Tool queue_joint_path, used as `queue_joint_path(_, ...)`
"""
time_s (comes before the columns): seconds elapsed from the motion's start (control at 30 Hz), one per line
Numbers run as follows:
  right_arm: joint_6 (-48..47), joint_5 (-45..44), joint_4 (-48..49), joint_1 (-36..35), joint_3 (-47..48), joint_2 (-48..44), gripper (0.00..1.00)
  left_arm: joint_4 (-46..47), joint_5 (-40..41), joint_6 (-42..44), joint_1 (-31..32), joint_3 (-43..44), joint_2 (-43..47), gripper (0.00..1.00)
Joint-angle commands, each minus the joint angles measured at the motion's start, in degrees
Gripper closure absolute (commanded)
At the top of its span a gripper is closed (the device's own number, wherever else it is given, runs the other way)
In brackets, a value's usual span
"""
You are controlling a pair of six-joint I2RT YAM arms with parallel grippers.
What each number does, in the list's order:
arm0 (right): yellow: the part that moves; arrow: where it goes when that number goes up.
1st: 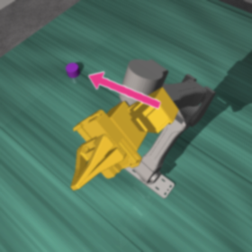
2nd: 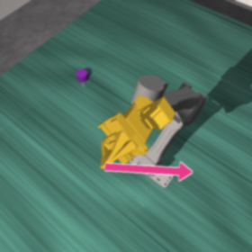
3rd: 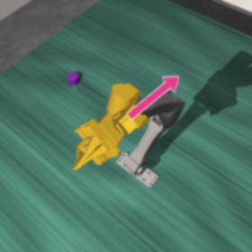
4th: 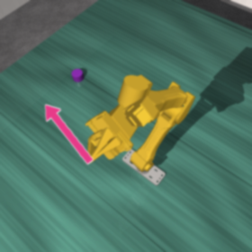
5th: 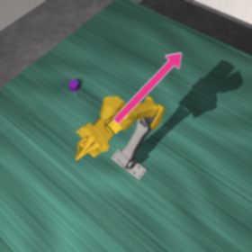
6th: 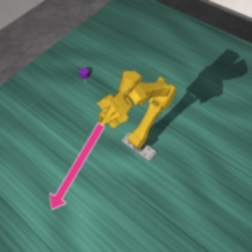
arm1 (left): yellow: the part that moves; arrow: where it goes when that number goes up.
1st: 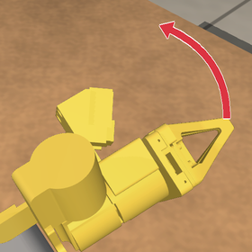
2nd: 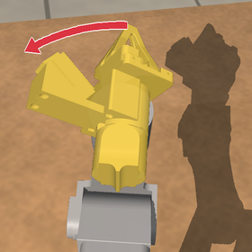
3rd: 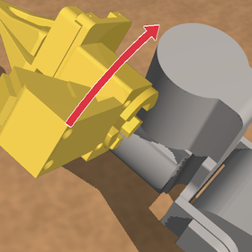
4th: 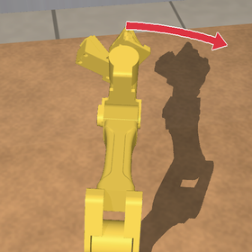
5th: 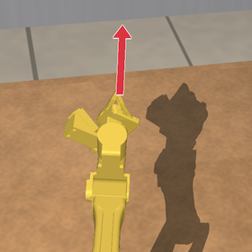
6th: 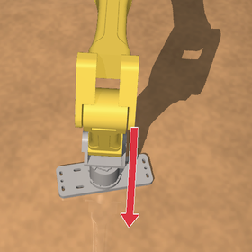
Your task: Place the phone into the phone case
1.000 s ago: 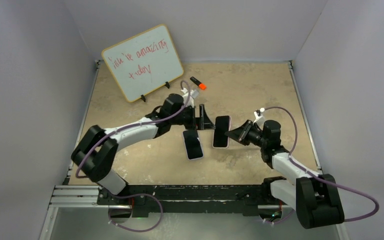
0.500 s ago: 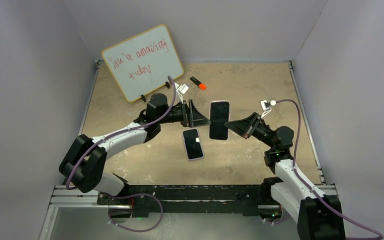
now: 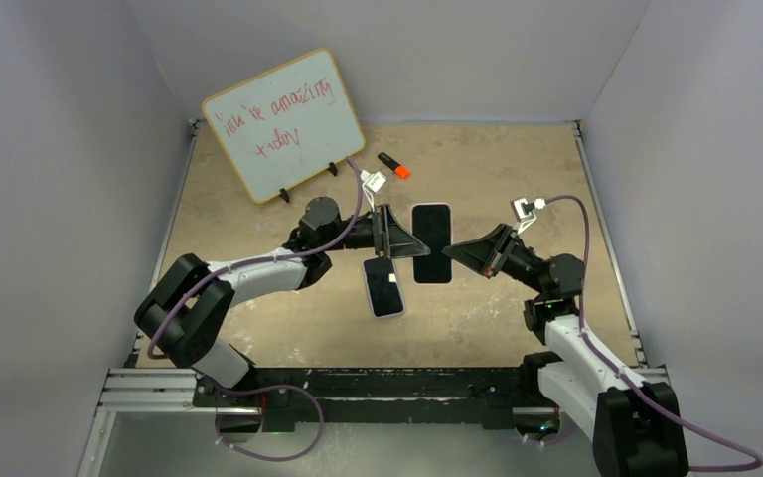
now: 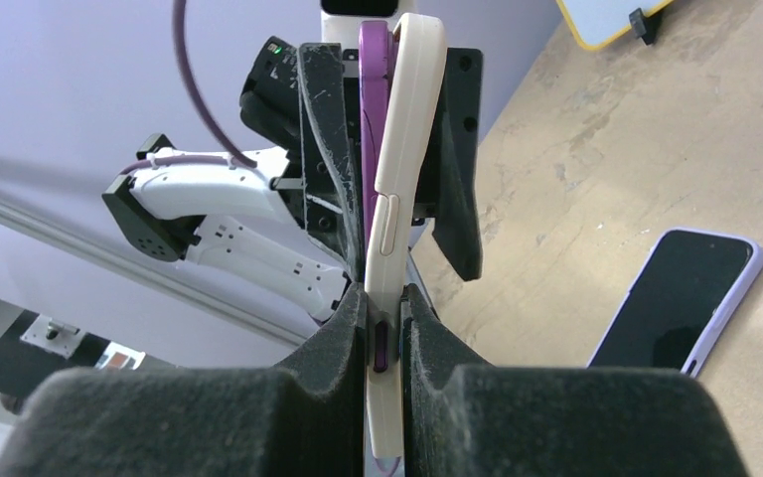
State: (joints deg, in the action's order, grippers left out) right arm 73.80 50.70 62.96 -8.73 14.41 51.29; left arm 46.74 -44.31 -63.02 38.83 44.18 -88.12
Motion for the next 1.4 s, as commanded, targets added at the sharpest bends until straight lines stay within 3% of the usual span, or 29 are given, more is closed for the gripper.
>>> queue_joint_path(0.0, 0.84, 0.79, 4.58, -0.53, 0.39, -0.22, 1.0, 8.91, -0.64, -2.93, 0.8, 0.58, -1.09, 0.62)
queue_joint_path(0.1, -0.95, 1.34, 2.29, -0.61, 0.23, -0.22, 0.99, 9.69, -0.46, -2.71, 0.85, 0.27, -0.79, 0.84)
queue_joint_path(0.2, -1.8, 1.89, 0.73, -0.62, -0.11, -0.55, 0.88, 9.64, -1.65, -1.57, 0.82, 0.33, -0.42, 1.0)
queue_joint_path(0.3, -1.82, 2.09, -0.26, -0.59, 0.4, -1.15, 0.65, 8.0, -3.84, 1.94, 0.77, 0.25, 0.37, 1.0)
queue_joint_path(0.33, -1.88, 2.19, -1.2, -0.58, 0.82, -1.35, 0.54, 5.98, -4.65, 4.2, 0.81, 0.56, 0.84, 1.0)
queue_joint_path(0.43, -2.74, 3.32, -4.72, -0.54, 3.07, -1.55, 0.36, -3.58, -5.85, 12.61, 0.89, 1.63, 2.8, 1.0)
queue_joint_path(0.57, -4.33, 3.09, -7.46, -0.54, 6.52, -0.58, 0.26, -11.39, -7.92, 19.02, 0.96, 2.31, 5.43, 1.0)
queue_joint_path(0.8, -3.54, 3.47, -4.87, -0.63, 9.87, 2.65, 0.25, -14.94, -11.31, 22.46, 0.95, 2.05, 7.24, 1.0)
queue_joint_path(1.1, -8.11, 7.65, -8.31, -1.16, 10.77, 8.48, 0.28, -16.39, -10.84, 23.21, 1.05, 1.53, 7.13, 1.0)
queue_joint_path(1.27, -5.6, 8.33, -1.36, -3.29, 9.36, 12.68, 0.38, -16.22, -10.48, 23.03, 1.03, 1.45, 6.68, 1.0)
queue_joint_path(1.37, -5.83, 7.76, -0.71, -5.88, 9.58, 14.46, 0.51, -18.06, -10.13, 23.81, 1.03, 1.79, 6.53, 1.0)
